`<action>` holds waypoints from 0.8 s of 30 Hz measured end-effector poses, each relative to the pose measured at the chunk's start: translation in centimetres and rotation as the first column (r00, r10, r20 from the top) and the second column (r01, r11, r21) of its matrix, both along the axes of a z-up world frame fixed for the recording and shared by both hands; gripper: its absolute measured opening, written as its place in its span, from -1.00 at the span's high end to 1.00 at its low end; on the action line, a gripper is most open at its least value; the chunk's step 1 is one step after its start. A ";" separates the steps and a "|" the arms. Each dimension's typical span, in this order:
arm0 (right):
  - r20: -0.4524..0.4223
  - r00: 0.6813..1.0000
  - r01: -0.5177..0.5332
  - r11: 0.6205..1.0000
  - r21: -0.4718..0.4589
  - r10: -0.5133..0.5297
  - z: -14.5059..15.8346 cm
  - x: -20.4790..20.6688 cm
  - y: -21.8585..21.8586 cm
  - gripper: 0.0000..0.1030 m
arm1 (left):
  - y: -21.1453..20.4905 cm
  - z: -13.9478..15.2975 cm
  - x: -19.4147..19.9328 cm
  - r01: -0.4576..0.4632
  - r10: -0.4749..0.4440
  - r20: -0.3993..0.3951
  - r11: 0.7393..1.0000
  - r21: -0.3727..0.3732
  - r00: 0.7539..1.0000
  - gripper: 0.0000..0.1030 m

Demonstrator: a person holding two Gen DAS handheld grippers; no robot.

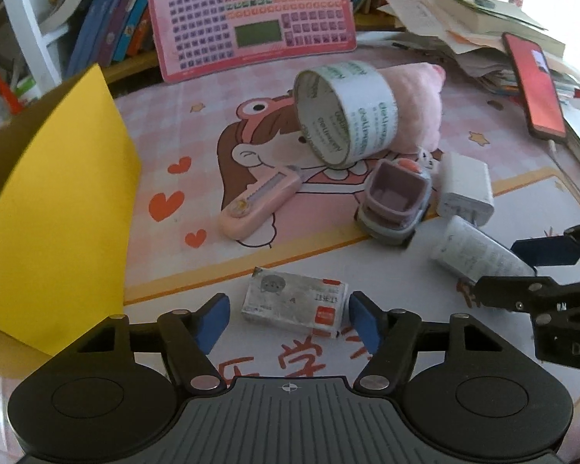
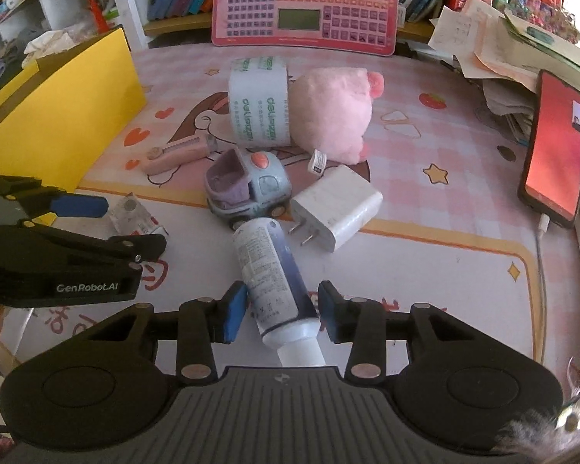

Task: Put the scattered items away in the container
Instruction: 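Grasp the white-and-red card with the left gripper while the right gripper grasps the white bottle, then carry the card in the left gripper while the right gripper carries the bottle to the yellow box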

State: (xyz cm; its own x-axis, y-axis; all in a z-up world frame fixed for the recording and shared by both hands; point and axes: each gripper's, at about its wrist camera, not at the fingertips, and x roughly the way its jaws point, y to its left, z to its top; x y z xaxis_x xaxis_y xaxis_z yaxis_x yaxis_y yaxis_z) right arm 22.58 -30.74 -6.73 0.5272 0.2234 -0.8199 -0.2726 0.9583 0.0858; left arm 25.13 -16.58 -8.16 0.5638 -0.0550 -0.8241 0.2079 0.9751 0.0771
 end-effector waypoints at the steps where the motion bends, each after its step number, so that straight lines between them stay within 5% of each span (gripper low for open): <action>1: 0.001 1.000 -0.005 1.000 0.000 0.005 -0.1 0.3 0.0 0.22 | 0.1 0.0 0.1 0.000 0.000 0.000 1.000 -0.005 1.000 -0.28; 24: 0.008 1.000 -0.028 0.998 0.058 0.027 -0.4 -0.4 0.4 0.41 | -0.9 1.8 -2.0 0.037 -0.035 0.031 0.998 -0.051 0.999 -0.07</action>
State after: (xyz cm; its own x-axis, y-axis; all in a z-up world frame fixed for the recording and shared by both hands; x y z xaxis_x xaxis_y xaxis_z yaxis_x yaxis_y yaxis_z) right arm 22.22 -30.33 -7.17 0.5258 0.2855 -0.8013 -0.2996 0.9438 0.1396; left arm 23.16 -17.46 -6.36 0.5853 -0.1175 -0.8023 0.2413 0.9699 0.0340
